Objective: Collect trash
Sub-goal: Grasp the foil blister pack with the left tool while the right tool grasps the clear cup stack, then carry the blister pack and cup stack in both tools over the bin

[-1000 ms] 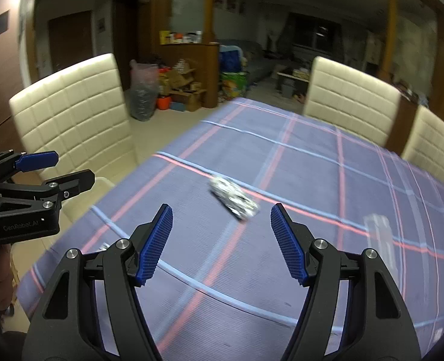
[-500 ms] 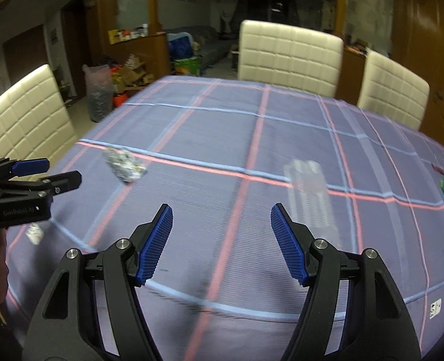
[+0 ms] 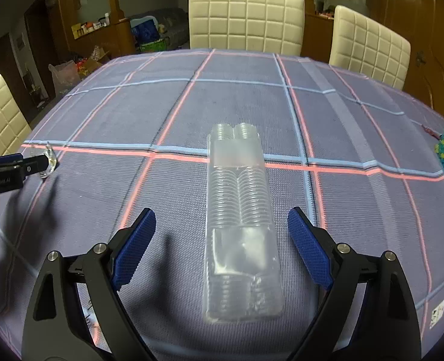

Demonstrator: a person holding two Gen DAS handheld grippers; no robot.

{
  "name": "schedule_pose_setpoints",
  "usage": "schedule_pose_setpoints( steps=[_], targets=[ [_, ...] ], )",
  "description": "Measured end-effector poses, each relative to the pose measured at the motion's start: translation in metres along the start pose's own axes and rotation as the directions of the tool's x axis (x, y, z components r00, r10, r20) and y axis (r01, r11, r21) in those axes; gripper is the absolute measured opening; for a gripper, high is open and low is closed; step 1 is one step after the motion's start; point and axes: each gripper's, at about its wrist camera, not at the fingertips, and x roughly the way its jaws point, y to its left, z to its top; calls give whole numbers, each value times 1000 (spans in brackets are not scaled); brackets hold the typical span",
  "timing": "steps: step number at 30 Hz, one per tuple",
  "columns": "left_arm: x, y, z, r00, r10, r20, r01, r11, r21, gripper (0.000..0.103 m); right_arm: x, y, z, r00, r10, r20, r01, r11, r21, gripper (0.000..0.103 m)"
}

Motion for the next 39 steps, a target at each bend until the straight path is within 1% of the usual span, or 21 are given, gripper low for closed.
schedule_pose_setpoints(
  steps=[3, 5, 7, 9, 11, 12, 14, 15, 17, 19, 20, 23, 29, 39],
  targets=[
    [11, 0, 2, 1000, 2, -20, -2, 1000, 1, 79, 9, 2, 1, 999, 21, -31, -21, 1000, 6, 88],
    [16, -1, 3, 1000, 2, -26, -2, 1000, 7, 79, 11, 2, 2, 999, 32, -34, -31, 999, 9, 88],
    [17, -1, 4, 1000, 3, -14, -3, 1000, 8, 79, 12, 7, 3, 999, 25, -38, -25, 1000, -7, 88],
    [17, 0, 3, 1000, -6, -12, 6, 1000, 7, 79, 10, 10, 2, 999, 16, -33, -16, 1000, -19, 80],
    [17, 0, 3, 1000, -13, -6, 13, 1000, 7, 79, 9, 12, 0, 1000, 8, -29, -8, 1000, -22, 69],
    [16, 2, 1, 1000, -17, -3, 17, 1000, 8, 79, 7, 14, 0, 1000, 6, -25, -7, 1000, -26, 66],
    [14, 3, -2, 1000, -23, -2, 23, 1000, 9, 79, 5, 16, -2, 1000, 9, -20, -10, 999, -30, 52],
    [12, 5, -4, 1000, -27, -3, 27, 1000, 8, 77, 4, 18, -2, 1000, 12, -18, -12, 999, -34, 49],
    [9, 8, -7, 1000, -31, 4, 31, 999, 14, 64, 2, 23, -4, 1000, 17, -20, -18, 999, -45, 47],
    [4, 9, -10, 999, -40, 9, 40, 999, 35, 37, 0, 28, -7, 999, 29, -22, -30, 998, -53, 45],
    [2, 10, -11, 999, -45, 7, 45, 998, 41, 28, -1, 32, -8, 999, 31, -23, -32, 998, -59, 44],
    [-4, 17, -18, 998, -67, -9, 67, 997, 37, 28, -7, 41, -14, 999, 45, -27, -47, 996, -72, 44],
    [-25, 31, -33, 997, -74, 14, 73, 997, 36, 27, -24, 59, -23, 998, 64, -21, -66, 993, -102, 44],
    [-72, 65, -59, 996, -46, 77, 44, 999, 26, 28, -59, 103, -28, 992, 123, 11, -120, 979, -166, 44]
  ],
)
